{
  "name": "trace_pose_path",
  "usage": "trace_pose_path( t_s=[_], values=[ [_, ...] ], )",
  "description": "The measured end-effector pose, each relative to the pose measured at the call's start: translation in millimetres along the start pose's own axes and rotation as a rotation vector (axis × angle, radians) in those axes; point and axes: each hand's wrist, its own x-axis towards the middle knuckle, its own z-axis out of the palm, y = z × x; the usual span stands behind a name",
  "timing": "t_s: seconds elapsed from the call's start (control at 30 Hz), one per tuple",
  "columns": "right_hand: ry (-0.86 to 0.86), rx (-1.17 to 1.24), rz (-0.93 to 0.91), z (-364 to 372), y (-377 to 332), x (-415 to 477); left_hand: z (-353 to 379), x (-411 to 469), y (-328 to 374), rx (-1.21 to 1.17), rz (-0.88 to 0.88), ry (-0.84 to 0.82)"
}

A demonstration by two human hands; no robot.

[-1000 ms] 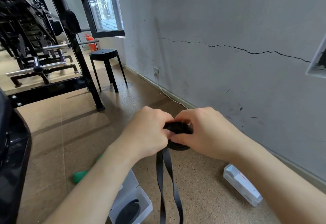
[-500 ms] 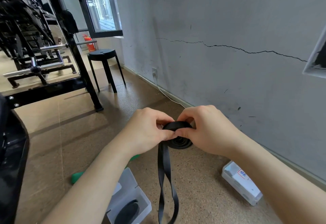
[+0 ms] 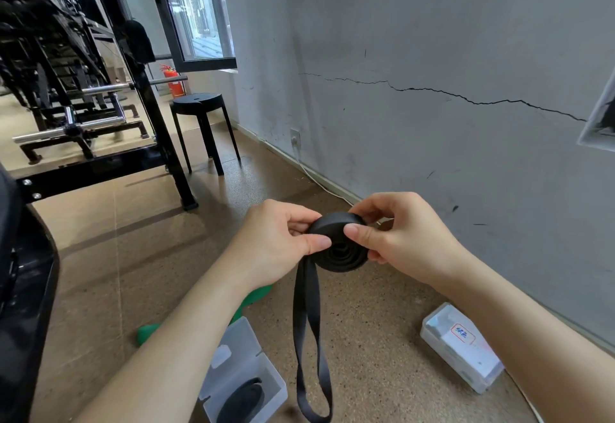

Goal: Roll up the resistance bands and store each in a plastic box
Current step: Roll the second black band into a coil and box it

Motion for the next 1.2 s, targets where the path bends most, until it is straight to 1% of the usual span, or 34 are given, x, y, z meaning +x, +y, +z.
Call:
trace_pose_path(
  t_s=[0.07,0.1,0.2,0.27,0.4,0.47,0.57,0.67,0.8,0.87,1.0,1.07,1.13,1.2],
  values=[
    [-0.071,-0.016,0.014,-1,0,0,0,-1,2,0.12,0.04,0.005],
    [-0.108,-0.083,-0.001,0,-2,-1,1,-1,3,0.192,0.065,-0.01],
    [-0.154,-0.464,-0.111,6,-11,-6,6,-1,6,0.453,0.166,-0.093],
    [-0.138,-0.578,-0.134,8,-17,-6,10,-1,8,0.529,0.212,-0.111],
    [-0.105,-0.55,-0.136,2,-18,-4,10,-1,8,0.348,0.165,-0.068],
    [-0.084,-0.533,-0.129,1,-16,-5,9,-1,5,0.3,0.134,-0.068],
    [-0.02,-0.46,-0.1,-3,-10,-5,6,-1,3,0.235,0.082,-0.063],
    [0.03,-0.366,-0.084,-6,-7,-5,6,-1,1,0.149,0.058,-0.015],
    [0.036,-0.238,-0.063,-3,-2,-3,7,0,1,0.209,0.099,0.034],
    [-0.02,-0.21,-0.042,-3,-1,-2,7,1,1,0.289,0.122,0.019],
    [-0.133,-0.363,-0.074,4,-3,-5,9,2,3,0.478,0.18,-0.036],
    [-0.147,-0.488,-0.113,7,-6,-7,10,1,7,0.525,0.212,-0.047],
    [-0.125,-0.565,-0.132,7,-7,-6,10,1,8,0.486,0.217,-0.042],
    [-0.109,-0.582,-0.134,3,-7,-6,9,1,8,0.366,0.175,-0.051]
  ],
)
